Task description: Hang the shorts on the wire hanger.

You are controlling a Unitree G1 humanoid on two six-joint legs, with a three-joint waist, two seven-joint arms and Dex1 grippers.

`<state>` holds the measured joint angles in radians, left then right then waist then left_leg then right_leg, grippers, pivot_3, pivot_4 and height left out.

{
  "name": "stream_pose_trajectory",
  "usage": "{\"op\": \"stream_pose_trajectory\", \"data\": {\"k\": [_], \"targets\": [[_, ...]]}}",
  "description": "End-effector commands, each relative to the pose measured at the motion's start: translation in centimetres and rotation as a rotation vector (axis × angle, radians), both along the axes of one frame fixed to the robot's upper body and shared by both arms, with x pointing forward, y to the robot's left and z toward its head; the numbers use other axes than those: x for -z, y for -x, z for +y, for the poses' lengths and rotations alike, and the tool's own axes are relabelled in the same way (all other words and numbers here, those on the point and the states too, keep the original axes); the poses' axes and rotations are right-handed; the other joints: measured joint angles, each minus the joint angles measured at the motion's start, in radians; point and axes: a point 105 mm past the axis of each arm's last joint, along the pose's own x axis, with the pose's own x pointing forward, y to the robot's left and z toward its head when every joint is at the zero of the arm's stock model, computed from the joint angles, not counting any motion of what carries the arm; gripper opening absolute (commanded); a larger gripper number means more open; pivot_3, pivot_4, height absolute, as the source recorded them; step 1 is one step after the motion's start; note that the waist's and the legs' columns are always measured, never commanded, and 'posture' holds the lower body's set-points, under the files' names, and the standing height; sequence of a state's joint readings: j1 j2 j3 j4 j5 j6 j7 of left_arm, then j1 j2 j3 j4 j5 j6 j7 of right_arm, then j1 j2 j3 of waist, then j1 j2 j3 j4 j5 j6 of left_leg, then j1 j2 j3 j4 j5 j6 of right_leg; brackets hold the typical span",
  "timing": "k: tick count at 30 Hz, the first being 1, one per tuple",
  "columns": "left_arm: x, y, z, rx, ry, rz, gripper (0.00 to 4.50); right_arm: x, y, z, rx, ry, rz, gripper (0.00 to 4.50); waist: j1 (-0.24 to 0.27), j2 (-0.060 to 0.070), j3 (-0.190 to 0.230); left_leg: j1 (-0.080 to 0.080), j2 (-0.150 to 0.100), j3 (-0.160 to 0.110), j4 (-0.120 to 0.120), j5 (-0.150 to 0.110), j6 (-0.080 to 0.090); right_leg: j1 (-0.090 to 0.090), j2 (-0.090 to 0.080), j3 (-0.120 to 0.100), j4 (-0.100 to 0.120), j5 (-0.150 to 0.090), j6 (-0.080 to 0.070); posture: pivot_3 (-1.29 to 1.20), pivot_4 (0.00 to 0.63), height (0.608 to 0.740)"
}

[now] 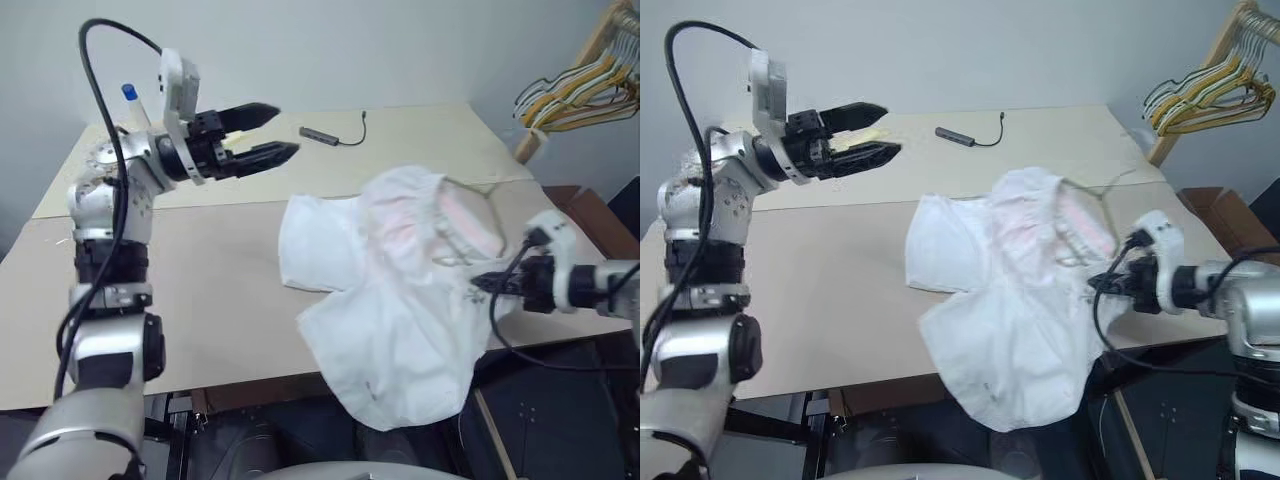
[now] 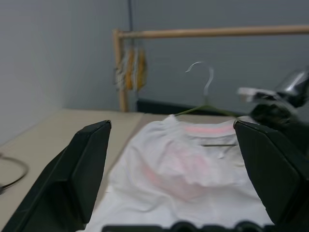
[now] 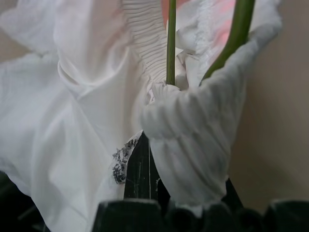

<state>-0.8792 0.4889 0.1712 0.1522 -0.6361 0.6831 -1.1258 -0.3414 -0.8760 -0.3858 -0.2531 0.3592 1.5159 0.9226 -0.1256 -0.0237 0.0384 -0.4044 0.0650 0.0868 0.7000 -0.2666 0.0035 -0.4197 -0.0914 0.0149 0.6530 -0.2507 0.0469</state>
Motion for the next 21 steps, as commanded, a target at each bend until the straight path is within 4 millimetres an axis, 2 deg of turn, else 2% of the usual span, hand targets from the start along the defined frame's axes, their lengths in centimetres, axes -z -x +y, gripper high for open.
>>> {"op": "stream_pose_trajectory", "data": {"k": [1,4,5,7,10,17,21], "targets": [[-2.9,2.2,-0.9,0.057,0.091,-0.026,4.41,-2.6,0.2,-2.3,0.151,0.014,-0.062,0.00,-0.006,0.000,0.000,0.001,0.000,0.000,0.000,0.000,0.000,0.000,0.000,0.001,0.000,0.000,0.000,-0.20,0.000,0.740],[-3.4,2.7,-1.5,0.066,0.104,-0.030,4.41,-3.2,0.2,-3.8,0.230,0.034,-0.067,0.00,-0.023,0.002,-0.001,0.004,-0.001,-0.001,-0.002,0.000,0.000,0.003,0.000,0.002,0.000,0.000,0.000,-0.21,0.000,0.740],[-3.6,2.8,-1.6,0.066,0.107,-0.034,4.41,-3.6,0.0,-4.9,0.289,0.051,-0.071,0.00,-0.027,0.002,-0.001,0.005,-0.001,0.000,-0.002,0.000,0.000,0.004,0.000,0.002,-0.001,0.000,0.000,-0.21,0.000,0.740],[-4.1,2.7,-1.8,0.058,0.115,-0.044,4.41,-5.0,-0.6,-6.9,0.400,0.063,-0.090,0.00,-0.038,0.004,-0.002,0.008,-0.001,0.000,-0.003,0.000,0.000,0.008,0.000,0.001,-0.003,0.000,0.000,-0.22,0.000,0.740],[-4.7,2.5,-2.0,0.045,0.134,-0.047,4.41,-6.9,-1.6,-8.7,0.513,0.050,-0.108,0.00,-0.054,0.005,-0.002,0.014,-0.002,0.001,-0.006,0.000,0.000,0.014,0.000,0.001,-0.006,0.000,0.000,-0.22,0.000,0.740],[-5.0,2.1,-2.0,0.024,0.137,-0.052,4.41,-9.9,-3.3,-11.3,0.750,-0.015,-0.100,0.00,-0.080,0.006,-0.002,0.015,-0.002,0.000,-0.007,0.000,0.001,0.016,0.000,0.002,-0.007,0.000,0.000,-0.21,0.000,0.740],[-4.9,2.2,-1.9,0.018,0.136,-0.056,4.41,-10.6,-3.9,-12.8,0.865,-0.026,-0.103,0.00,-0.082,0.006,-0.002,0.015,-0.002,0.000,-0.008,0.000,0.001,0.016,0.000,0.002,-0.008,0.000,0.000,-0.20,0.000,0.740]]}}
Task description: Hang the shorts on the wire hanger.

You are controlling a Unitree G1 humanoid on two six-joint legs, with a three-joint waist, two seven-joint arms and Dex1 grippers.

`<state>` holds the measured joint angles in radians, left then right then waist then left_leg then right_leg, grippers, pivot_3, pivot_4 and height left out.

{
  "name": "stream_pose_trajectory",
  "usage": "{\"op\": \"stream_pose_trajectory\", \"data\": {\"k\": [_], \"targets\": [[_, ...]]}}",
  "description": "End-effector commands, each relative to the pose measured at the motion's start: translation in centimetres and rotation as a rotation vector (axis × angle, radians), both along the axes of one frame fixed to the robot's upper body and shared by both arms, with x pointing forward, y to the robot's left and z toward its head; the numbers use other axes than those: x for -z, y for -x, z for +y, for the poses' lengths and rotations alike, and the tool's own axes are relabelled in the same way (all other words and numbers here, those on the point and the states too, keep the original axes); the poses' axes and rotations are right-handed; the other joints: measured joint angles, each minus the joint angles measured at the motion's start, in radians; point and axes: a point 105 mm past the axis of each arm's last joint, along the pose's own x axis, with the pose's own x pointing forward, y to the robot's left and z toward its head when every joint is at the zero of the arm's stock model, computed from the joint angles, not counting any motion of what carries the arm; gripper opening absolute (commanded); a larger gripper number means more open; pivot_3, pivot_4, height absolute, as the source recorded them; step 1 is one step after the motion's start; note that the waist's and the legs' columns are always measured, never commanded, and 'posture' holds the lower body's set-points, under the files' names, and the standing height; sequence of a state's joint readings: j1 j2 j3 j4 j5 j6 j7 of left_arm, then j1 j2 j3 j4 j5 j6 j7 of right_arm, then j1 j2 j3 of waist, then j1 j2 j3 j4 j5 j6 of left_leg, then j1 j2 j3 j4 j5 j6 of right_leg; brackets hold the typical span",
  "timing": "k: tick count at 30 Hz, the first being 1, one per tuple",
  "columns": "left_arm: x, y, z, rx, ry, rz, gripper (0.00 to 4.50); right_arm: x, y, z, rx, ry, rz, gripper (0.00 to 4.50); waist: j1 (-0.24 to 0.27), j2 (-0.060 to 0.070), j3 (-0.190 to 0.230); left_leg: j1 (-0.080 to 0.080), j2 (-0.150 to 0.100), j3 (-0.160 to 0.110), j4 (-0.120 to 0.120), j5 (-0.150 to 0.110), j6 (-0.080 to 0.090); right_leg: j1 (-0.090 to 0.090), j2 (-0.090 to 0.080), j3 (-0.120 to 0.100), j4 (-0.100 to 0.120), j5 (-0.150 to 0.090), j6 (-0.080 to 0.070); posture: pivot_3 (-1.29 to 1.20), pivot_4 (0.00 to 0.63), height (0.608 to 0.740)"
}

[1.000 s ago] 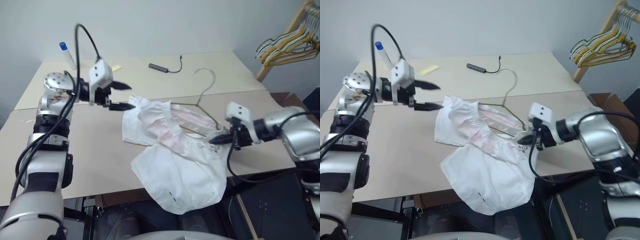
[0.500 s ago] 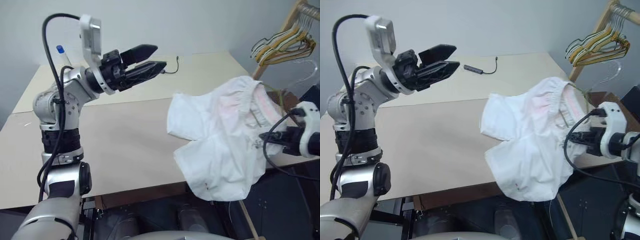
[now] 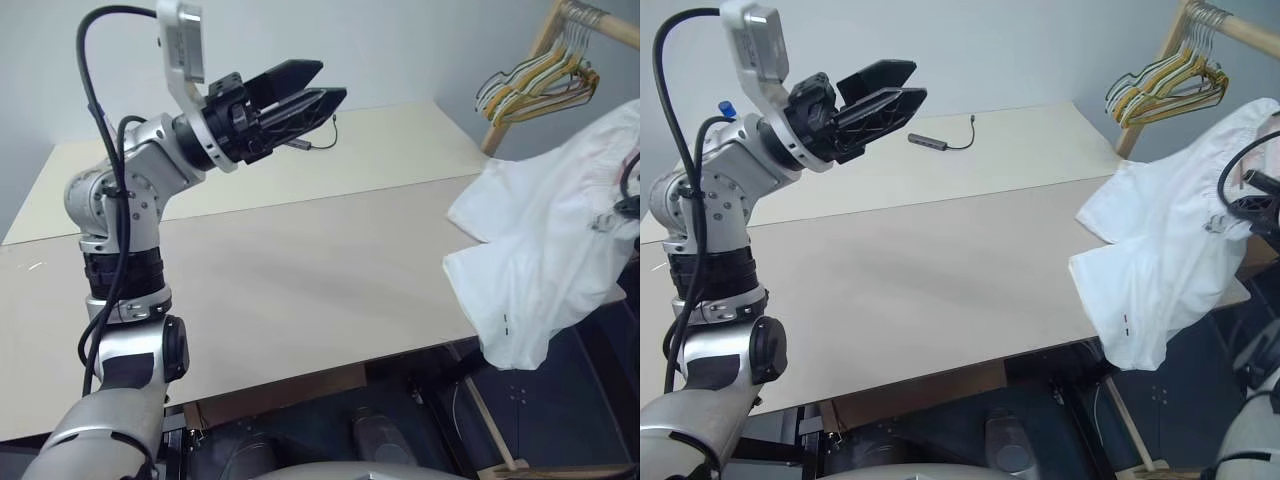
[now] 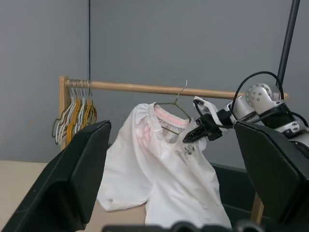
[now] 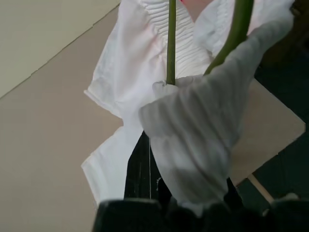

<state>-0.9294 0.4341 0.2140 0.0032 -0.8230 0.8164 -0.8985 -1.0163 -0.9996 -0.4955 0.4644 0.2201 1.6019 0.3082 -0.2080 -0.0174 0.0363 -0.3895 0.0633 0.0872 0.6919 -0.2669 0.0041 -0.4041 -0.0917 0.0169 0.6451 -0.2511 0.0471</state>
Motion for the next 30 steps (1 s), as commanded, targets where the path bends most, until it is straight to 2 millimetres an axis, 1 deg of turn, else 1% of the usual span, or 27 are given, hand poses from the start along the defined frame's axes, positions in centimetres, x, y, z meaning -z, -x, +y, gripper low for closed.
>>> {"op": "stream_pose_trajectory", "data": {"k": [1,5,9,13,16,22,26,27,28,30], "targets": [[-1.1,0.5,0.2,-0.007,0.009,-0.053,4.41,-1.5,-0.2,-1.6,0.098,0.022,-0.050,0.00,0.000,0.000,0.000,0.000,0.000,0.000,0.000,0.000,0.000,0.000,0.000,0.000,0.000,0.000,0.000,-0.20,0.000,0.740],[-1.2,0.6,0.4,-0.020,0.015,-0.078,4.41,-2.2,-0.2,-2.8,0.188,-0.003,-0.078,0.00,0.000,0.001,0.001,0.000,0.000,0.001,0.000,0.000,0.000,0.000,0.000,0.000,0.000,0.000,0.000,-0.19,0.000,0.740],[-1.1,0.7,0.5,-0.026,0.008,-0.087,4.41,-2.2,0.1,-4.5,0.296,-0.027,-0.091,0.00,0.001,0.002,0.001,0.000,0.000,0.001,-0.001,0.000,0.000,0.000,0.000,0.000,-0.001,0.000,0.000,-0.19,0.000,0.740],[-0.8,0.9,0.4,-0.025,-0.001,-0.095,4.41,-1.0,0.9,-6.3,0.424,-0.061,-0.066,0.00,0.003,0.003,0.001,0.000,-0.001,0.001,-0.001,0.000,0.000,0.000,-0.001,0.001,-0.002,0.000,0.000,-0.19,0.000,0.740],[-0.6,1.1,0.3,-0.023,-0.008,-0.096,4.41,0.0,1.5,-7.1,0.487,-0.084,-0.048,0.00,0.002,0.003,0.001,0.000,-0.001,0.001,-0.002,0.000,0.000,0.000,-0.001,0.001,-0.003,0.000,0.000,-0.19,0.000,0.740],[-0.3,1.2,0.1,-0.016,-0.026,-0.091,4.41,1.4,1.5,-6.9,0.494,-0.115,-0.008,0.00,0.001,0.004,0.001,0.001,-0.002,0.001,-0.006,0.000,0.000,0.000,-0.001,0.003,-0.004,0.000,0.001,-0.19,0.000,0.740],[-0.1,1.4,0.0,-0.012,-0.036,-0.090,4.41,2.5,1.5,-6.7,0.485,-0.089,0.034,0.00,0.001,0.004,0.001,0.002,-0.002,0.001,-0.007,0.001,-0.001,0.001,-0.001,0.003,-0.004,0.000,0.001,-0.19,0.000,0.740],[-0.1,1.4,0.0,-0.011,-0.037,-0.090,4.45,2.6,1.5,-6.5,0.479,-0.082,0.041,0.63,0.001,0.004,0.001,0.002,-0.002,0.001,-0.007,0.001,-0.001,0.001,-0.001,0.003,-0.004,0.000,0.001,-0.19,0.000,0.740],[-0.1,1.5,0.0,-0.010,-0.039,-0.090,4.45,2.7,1.4,-6.3,0.474,-0.078,0.046,0.81,0.001,0.004,0.000,0.003,-0.002,0.001,-0.007,0.001,-0.001,0.001,-0.001,0.003,-0.004,0.000,0.001,-0.18,0.000,0.740],[0.0,1.5,0.0,-0.010,-0.041,-0.090,4.45,2.9,1.2,-5.9,0.467,-0.067,0.047,1.48,0.000,0.004,0.000,0.003,-0.002,0.001,-0.007,0.001,-0.001,0.001,-0.001,0.004,-0.004,0.000,0.001,-0.18,0.000,0.740]]}}
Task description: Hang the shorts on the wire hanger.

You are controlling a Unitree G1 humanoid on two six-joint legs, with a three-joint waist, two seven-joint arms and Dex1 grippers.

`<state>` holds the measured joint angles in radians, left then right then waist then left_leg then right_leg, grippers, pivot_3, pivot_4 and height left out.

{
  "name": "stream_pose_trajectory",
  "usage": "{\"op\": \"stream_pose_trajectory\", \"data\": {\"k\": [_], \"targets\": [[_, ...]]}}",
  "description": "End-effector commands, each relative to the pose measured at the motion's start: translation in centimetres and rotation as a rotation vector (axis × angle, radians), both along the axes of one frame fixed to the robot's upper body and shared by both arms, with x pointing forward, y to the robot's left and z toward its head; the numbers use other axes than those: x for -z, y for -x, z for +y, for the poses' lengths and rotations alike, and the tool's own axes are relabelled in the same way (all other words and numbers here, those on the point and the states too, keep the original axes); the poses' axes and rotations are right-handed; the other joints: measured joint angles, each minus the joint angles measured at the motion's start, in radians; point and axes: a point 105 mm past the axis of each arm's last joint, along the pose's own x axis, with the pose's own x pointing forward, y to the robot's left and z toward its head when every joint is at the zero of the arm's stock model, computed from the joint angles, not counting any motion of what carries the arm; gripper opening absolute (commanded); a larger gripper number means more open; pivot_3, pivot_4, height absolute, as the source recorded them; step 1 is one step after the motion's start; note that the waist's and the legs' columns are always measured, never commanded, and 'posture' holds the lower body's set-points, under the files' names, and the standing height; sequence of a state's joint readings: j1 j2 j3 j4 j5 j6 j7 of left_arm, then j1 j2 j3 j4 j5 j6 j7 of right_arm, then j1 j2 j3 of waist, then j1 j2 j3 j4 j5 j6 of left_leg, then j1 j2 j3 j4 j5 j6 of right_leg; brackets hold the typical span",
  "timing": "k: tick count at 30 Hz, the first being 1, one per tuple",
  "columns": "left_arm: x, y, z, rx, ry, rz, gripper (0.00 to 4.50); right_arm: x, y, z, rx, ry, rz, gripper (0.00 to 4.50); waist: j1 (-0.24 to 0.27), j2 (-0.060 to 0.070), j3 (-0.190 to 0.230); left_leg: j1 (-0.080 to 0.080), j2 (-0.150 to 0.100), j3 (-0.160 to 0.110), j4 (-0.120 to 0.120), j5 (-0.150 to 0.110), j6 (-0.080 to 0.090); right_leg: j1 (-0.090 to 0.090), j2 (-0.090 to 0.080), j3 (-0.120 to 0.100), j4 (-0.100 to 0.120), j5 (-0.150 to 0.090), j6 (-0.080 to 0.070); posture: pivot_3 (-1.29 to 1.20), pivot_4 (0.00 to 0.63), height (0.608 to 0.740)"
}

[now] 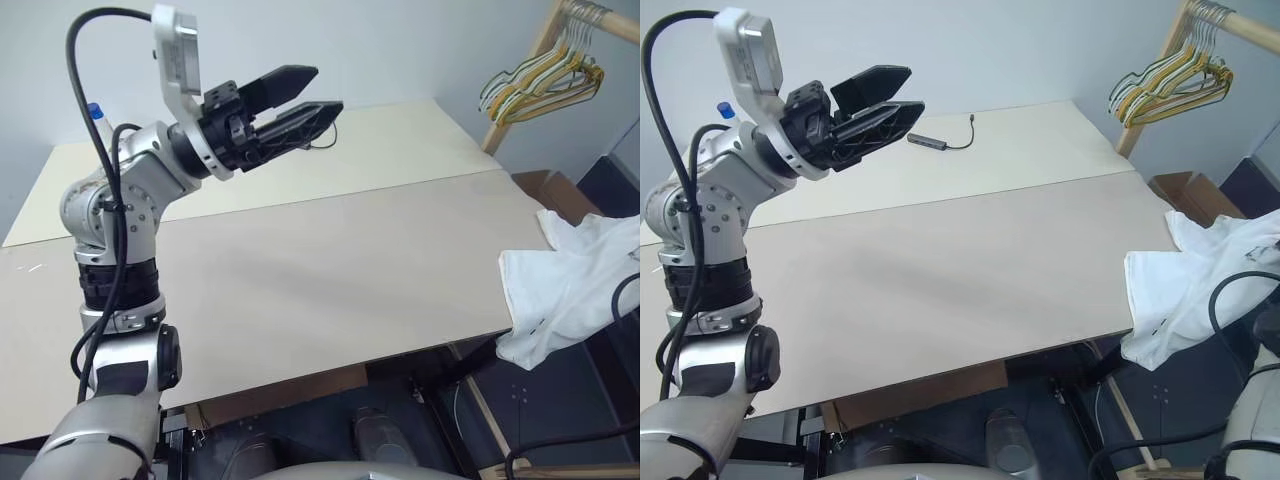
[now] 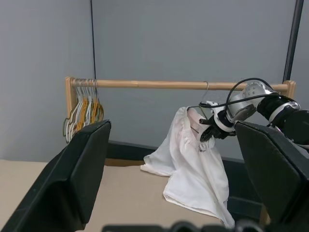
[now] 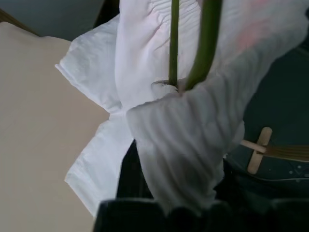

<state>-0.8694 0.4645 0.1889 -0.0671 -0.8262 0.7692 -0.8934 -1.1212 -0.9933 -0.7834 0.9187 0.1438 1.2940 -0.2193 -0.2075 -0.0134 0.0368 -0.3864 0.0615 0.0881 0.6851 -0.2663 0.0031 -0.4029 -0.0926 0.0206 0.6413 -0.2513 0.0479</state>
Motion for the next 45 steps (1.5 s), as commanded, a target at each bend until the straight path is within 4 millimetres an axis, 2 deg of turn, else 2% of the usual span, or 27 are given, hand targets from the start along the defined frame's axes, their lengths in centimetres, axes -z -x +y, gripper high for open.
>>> {"op": "stream_pose_trajectory", "data": {"k": [1,7,9,16,19,25,27,28,30,32,34,36,40,45], "targets": [[-0.8,0.7,-0.2,0.013,-0.008,-0.044,4.45,-1.6,-0.3,0.2,-0.004,0.051,-0.053,1.83,-0.001,0.000,0.000,0.001,0.000,0.000,0.000,0.000,0.000,0.000,0.000,0.000,0.000,0.000,0.000,-0.18,0.000,0.740],[-0.6,0.7,-0.1,0.000,-0.023,-0.046,4.45,-2.7,-0.3,0.3,0.034,0.210,-0.057,3.84,0.000,0.001,-0.001,0.001,0.000,-0.001,-0.001,0.000,0.000,0.000,0.000,0.001,0.000,0.000,0.000,-0.17,0.000,0.740],[-0.2,0.6,0.0,-0.007,-0.042,-0.048,4.45,-3.7,-0.5,0.6,0.035,0.330,-0.078,4.49,0.001,0.002,-0.001,0.001,0.000,-0.002,-0.001,0.000,0.000,0.000,0.000,0.001,0.000,0.000,0.000,-0.17,0.000,0.740],[1.0,-0.4,0.5,-0.060,-0.089,-0.039,4.45,-6.9,0.4,1.9,0.179,0.910,-0.143,4.49,0.000,0.005,-0.003,0.002,0.000,-0.003,-0.001,0.001,-0.001,0.000,0.000,0.003,0.002,0.000,0.002,-0.17,0.000,0.740],[1.8,-0.6,0.4,-0.073,-0.117,-0.040,4.45,-7.9,0.9,3.3,0.229,1.090,-0.199,4.49,0.000,0.006,-0.004,0.003,0.000,-0.002,-0.001,0.001,-0.001,-0.001,0.000,0.003,0.002,0.000,0.002,-0.17,0.000,0.740],[2.5,-0.9,0.6,-0.102,-0.133,-0.034,4.45,-9.5,1.5,5.9,0.292,1.340,-0.325,4.49,0.000,0.006,-0.004,0.003,0.000,-0.002,-0.001,0.001,-0.001,0.000,0.000,0.004,0.002,0.000,0.002,-0.16,0.000,0.740],[2.7,-0.9,0.8,-0.113,-0.141,-0.032,4.45,-10.6,1.5,7.5,0.274,1.449,-0.409,4.49,0.000,0.006,-0.004,0.003,0.000,-0.002,-0.001,0.000,-0.001,0.000,0.000,0.004,0.002,0.000,0.002,-0.15,0.000,0.740],[2.8,-0.9,0.9,-0.129,-0.141,-0.034,4.45,-11.1,1.2,8.7,0.222,1.472,-0.478,4.49,0.000,0.006,-0.004,0.003,0.000,-0.002,-0.001,0.000,-0.001,0.000,0.000,0.004,0.002,0.000,0.002,-0.15,0.000,0.740],[3.2,-1.1,1.2,-0.161,-0.154,-0.022,4.45,-11.3,-0.7,11.8,-0.002,1.452,-0.631,4.49,-0.003,0.006,-0.004,0.004,0.000,-0.002,-0.002,0.000,-0.001,0.000,0.000,0.005,0.002,0.000,0.002,-0.13,0.000,0.740],[4.1,-1.2,1.7,-0.201,-0.193,-0.021,4.45,-10.2,-3.2,15.6,-0.354,1.239,-0.809,4.49,-0.006,0.006,-0.004,0.007,-0.001,-0.002,-0.003,0.000,-0.001,0.001,0.001,0.007,0.002,0.000,0.002,-0.12,0.000,0.740],[5.2,-1.0,2.2,-0.225,-0.238,-0.036,4.45,-9.1,-4.3,18.9,-0.645,1.126,-0.897,4.49,-0.007,0.004,-0.003,0.014,0.000,-0.003,-0.005,0.000,0.000,0.007,0.002,0.008,0.001,0.000,0.002,-0.10,0.000,0.740],[6.9,-0.6,2.9,-0.256,-0.305,-0.051,4.45,-7.2,-5.1,21.8,-0.952,1.019,-0.893,4.49,0.003,0.004,-0.003,0.020,0.000,-0.003,-0.008,0.000,0.000,0.014,0.002,0.007,-0.002,0.000,0.002,-0.05,0.000,0.740],[9.3,0.1,4.2,-0.343,-0.352,-0.047,4.45,-4.4,-4.7,27.2,-1.450,0.822,-0.919,4.49,0.041,0.003,-0.002,0.019,-0.001,-0.003,-0.008,-0.001,0.001,0.014,0.001,0.007,-0.003,0.000,0.002,0.01,0.000,0.740],[11.0,2.1,5.5,-0.388,-0.372,-0.072,4.45,-1.2,-4.6,30.4,-1.846,0.689,-0.850,4.49,0.108,0.000,-0.001,0.018,-0.001,-0.002,-0.007,-0.001,0.001,0.013,0.001,0.005,-0.003,0.000,0.001,0.09,0.000,0.740]]}}
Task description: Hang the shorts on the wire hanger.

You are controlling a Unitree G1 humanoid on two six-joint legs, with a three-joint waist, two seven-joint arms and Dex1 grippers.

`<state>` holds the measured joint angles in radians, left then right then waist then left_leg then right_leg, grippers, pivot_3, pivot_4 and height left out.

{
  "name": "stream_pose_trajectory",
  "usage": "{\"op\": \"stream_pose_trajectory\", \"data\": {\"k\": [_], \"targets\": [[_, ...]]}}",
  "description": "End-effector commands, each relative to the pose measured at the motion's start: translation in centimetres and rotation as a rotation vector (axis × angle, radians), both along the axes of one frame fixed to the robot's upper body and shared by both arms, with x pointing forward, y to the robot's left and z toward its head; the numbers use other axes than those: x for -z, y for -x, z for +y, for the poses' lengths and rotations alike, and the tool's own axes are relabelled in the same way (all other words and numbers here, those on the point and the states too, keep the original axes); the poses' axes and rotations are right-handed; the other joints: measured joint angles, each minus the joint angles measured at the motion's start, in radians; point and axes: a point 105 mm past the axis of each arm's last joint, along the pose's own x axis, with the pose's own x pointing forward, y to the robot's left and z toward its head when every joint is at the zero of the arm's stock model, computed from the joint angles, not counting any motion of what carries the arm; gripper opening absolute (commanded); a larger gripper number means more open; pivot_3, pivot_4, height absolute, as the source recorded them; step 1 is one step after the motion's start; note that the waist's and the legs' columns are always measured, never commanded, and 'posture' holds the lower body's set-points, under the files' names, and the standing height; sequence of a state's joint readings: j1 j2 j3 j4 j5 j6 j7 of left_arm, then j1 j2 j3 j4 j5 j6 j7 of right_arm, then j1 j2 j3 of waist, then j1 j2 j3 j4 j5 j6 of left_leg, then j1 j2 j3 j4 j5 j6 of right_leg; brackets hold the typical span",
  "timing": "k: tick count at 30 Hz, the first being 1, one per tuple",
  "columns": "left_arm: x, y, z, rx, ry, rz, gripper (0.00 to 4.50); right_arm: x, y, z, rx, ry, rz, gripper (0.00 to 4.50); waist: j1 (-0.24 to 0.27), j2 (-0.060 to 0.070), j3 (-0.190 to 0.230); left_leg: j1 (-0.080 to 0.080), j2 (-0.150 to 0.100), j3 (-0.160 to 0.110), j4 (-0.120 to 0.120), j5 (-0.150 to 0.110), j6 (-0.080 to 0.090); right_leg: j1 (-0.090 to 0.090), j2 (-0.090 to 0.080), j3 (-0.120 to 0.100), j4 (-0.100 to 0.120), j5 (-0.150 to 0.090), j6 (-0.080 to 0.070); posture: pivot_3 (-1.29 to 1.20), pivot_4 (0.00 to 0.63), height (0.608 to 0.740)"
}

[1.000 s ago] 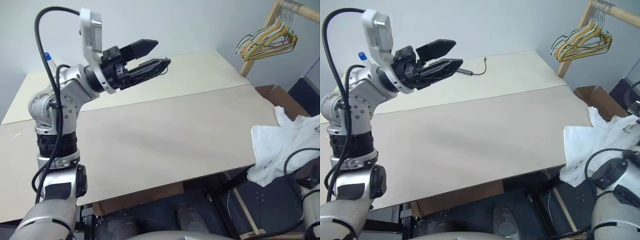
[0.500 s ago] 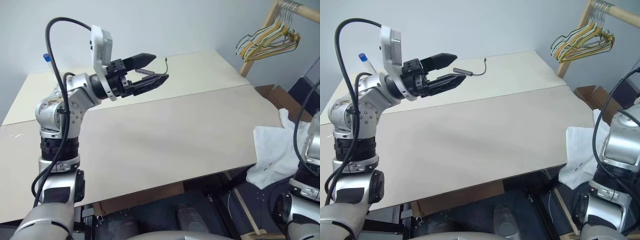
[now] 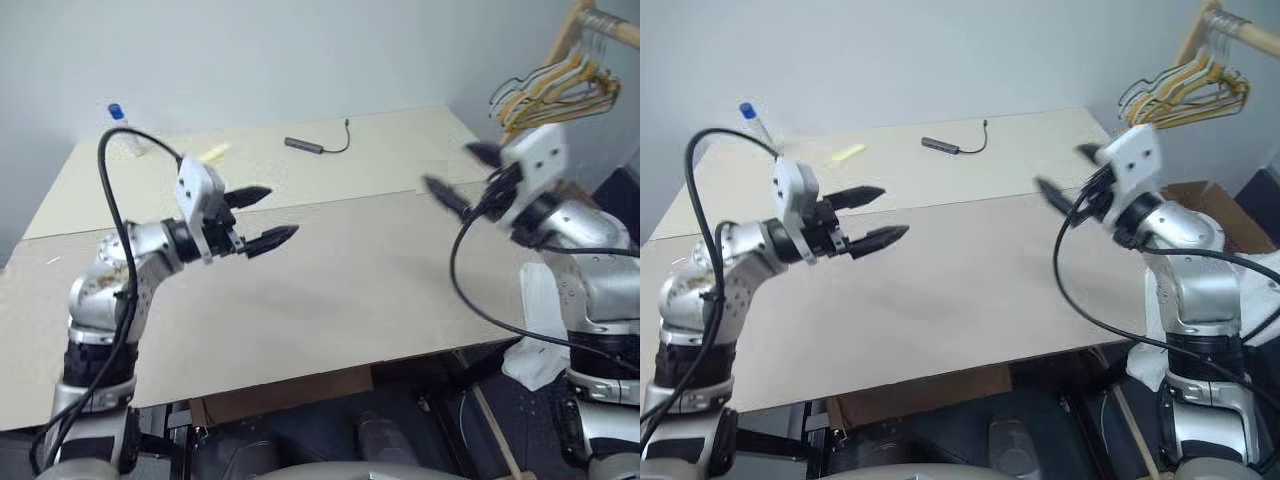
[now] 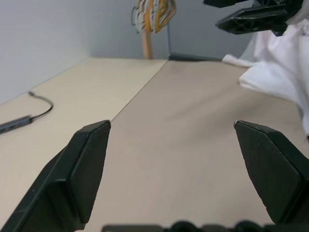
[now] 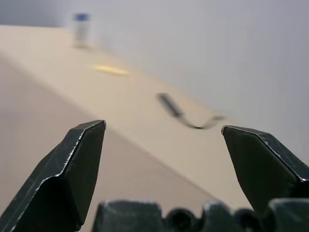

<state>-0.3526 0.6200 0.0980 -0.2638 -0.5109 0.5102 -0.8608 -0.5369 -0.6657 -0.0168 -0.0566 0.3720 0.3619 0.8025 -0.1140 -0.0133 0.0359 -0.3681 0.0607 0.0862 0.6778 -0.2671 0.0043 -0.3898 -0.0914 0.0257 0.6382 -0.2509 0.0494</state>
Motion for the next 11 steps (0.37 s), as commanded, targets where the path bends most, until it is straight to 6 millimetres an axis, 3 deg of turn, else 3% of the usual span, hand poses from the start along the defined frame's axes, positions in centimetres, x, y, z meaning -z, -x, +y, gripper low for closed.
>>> {"op": "stream_pose_trajectory", "data": {"k": [1,6,11], "targets": [[-1.4,1.6,0.7,-0.006,-0.022,-0.120,4.45,0.2,0.5,1.5,-0.186,0.081,0.025,4.49,0.030,0.000,0.000,0.000,0.000,0.001,0.000,0.000,0.000,-0.001,0.000,0.000,0.000,0.000,0.000,0.11,0.000,0.740],[-0.1,2.2,1.6,-0.042,-0.076,-0.075,4.45,0.7,-0.1,2.1,-0.232,0.114,0.038,4.49,0.114,0.000,0.000,-0.002,0.000,0.007,0.000,0.000,0.000,-0.002,0.000,-0.004,-0.001,0.000,-0.001,0.13,0.000,0.740],[0.5,2.1,1.9,-0.040,-0.102,-0.042,4.45,1.1,0.2,2.1,-0.240,0.128,0.044,4.49,0.152,0.000,0.000,-0.004,0.001,0.007,0.001,0.000,-0.001,-0.003,0.000,-0.007,-0.001,0.000,-0.003,0.12,0.000,0.740]]}}
